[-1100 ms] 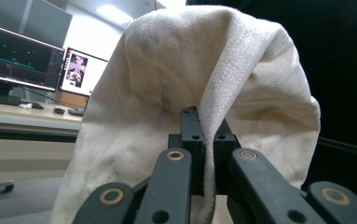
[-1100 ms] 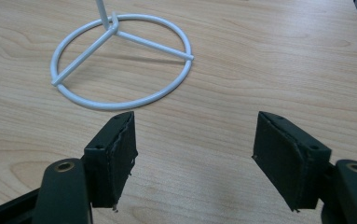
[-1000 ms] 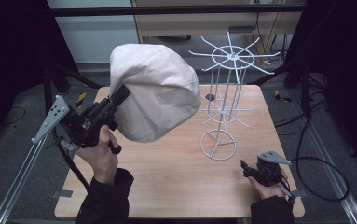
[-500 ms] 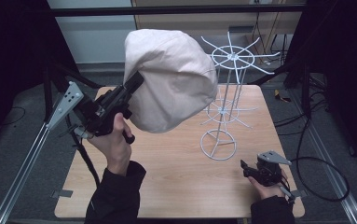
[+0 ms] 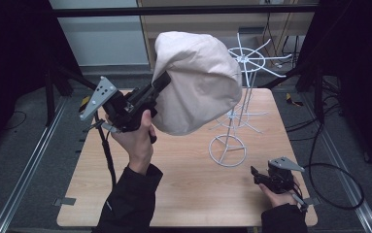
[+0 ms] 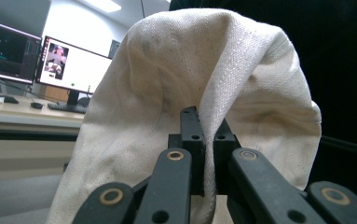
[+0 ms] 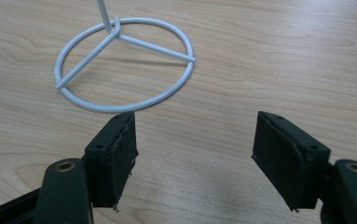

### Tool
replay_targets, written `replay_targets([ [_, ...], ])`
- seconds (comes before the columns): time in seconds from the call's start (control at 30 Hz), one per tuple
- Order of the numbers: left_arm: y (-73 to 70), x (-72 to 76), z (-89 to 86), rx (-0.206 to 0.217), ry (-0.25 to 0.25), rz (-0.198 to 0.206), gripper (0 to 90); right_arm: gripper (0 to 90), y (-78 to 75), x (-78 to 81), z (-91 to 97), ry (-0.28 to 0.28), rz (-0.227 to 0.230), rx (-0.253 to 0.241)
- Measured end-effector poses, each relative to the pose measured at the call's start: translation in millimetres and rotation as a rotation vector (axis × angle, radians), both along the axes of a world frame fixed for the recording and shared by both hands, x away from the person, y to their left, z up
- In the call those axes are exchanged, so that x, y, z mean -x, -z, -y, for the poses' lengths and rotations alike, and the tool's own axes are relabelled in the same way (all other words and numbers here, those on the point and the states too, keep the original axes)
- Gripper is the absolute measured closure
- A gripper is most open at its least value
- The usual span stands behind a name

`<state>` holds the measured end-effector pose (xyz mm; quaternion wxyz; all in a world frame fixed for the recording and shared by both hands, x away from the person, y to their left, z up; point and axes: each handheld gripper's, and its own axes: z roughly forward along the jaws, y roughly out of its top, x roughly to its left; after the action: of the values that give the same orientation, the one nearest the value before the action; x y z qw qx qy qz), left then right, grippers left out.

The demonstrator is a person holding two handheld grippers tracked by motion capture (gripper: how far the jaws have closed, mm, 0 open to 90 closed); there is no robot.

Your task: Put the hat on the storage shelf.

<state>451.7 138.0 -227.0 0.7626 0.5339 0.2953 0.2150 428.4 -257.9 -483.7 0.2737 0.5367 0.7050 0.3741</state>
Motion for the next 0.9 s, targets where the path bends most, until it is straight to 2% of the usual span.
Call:
replay_targets([
  [0.3, 16.7, -8.2, 3.3, -0.029, 0.012, -0.036, 87.7, 30.4, 0.1, -0.2, 0.1, 0.001, 0.001, 0.002],
  [0.57, 26.6, -9.3, 2.4, -0.083, 0.011, -0.052, 87.6, 30.3, 0.0, 0.2, 0.5, 0.003, 0.000, 0.000],
  [0.9, 47.6, -11.6, 1.0, -0.141, 0.015, -0.082, 87.5, 30.4, 0.1, 0.2, 0.8, 0.004, -0.002, 0.003],
])
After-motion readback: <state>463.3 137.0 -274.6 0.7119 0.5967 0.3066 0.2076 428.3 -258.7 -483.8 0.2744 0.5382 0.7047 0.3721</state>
